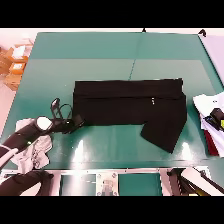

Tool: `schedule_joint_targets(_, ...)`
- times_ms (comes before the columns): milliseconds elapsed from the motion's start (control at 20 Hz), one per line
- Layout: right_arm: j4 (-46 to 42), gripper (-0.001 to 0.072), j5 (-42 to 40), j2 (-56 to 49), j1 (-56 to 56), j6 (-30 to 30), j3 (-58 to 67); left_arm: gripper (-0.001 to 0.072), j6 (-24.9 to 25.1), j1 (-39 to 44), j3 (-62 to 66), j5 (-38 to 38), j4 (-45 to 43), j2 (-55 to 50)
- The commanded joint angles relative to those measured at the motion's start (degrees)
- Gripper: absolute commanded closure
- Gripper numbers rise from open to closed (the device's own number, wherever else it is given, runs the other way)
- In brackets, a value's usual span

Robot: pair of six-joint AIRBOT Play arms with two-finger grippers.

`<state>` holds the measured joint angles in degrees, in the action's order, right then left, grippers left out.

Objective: Fold the shirts.

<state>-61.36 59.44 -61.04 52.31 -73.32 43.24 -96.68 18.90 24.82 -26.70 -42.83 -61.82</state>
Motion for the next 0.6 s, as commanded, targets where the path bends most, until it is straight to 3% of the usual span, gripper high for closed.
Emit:
schedule_joint_targets(0,1.66,0.0537,-4.63,-0.04,0.07,0.02,-0.26,0.0254,-2.29,3.67,-1.05,8.68,6.25,-3.69)
schedule_joint_targets(100,2.4,0.0534,-5.7,-0.59,0.04,0.04,-0.26,0.0254,-2.29,3.67,-0.72,12.44,7.02,-4.13)
schedule_joint_targets(200,2.4,0.0421,-5.7,-1.2,0.02,0.02,-0.33,0.0254,-2.32,3.67,-0.04,14.27,7.39,-4.15)
schedule_joint_targets(250,2.4,0.042,-5.7,-1.49,0.02,0.02,-0.33,0.0283,-2.32,3.67,0.17,14.25,7.37,-4.13)
schedule_joint_targets(350,2.4,0.0419,-5.66,-1.77,0.02,0.02,-0.35,0.0675,-1.81,3.65,0.17,13.92,7.32,-4.13)
schedule_joint_targets(550,2.16,0.0419,-4.35,-1.95,0.09,0.02,-0.39,0.068,1.49,0.79,0.17,8.79,6.84,-3.02)
